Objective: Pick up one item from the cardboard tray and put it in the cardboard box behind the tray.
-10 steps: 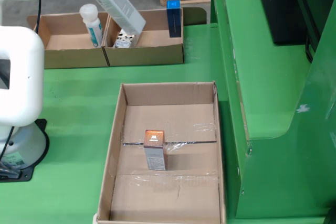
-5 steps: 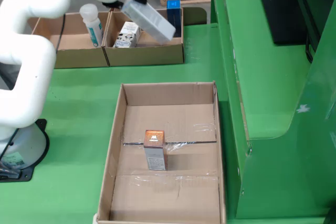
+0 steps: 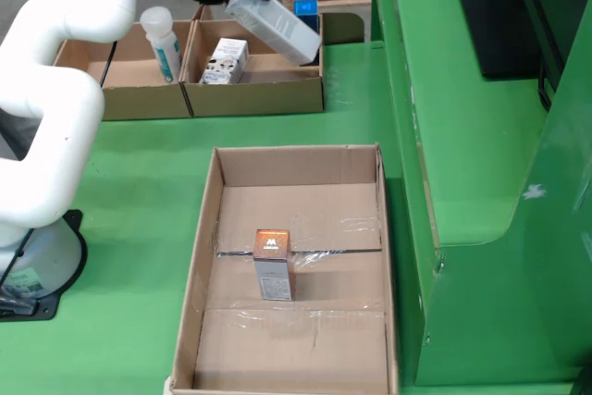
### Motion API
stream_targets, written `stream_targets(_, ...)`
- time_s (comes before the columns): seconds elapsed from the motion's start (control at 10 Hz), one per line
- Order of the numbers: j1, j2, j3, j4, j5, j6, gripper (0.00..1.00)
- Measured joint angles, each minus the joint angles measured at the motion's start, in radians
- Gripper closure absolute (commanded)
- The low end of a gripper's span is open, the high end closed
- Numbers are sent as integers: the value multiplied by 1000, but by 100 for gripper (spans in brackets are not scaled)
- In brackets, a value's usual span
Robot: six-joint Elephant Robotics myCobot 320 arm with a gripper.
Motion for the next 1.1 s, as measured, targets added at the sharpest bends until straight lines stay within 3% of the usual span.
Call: stream_targets(1.1, -5, 0, 0, 47, -2, -8, 100)
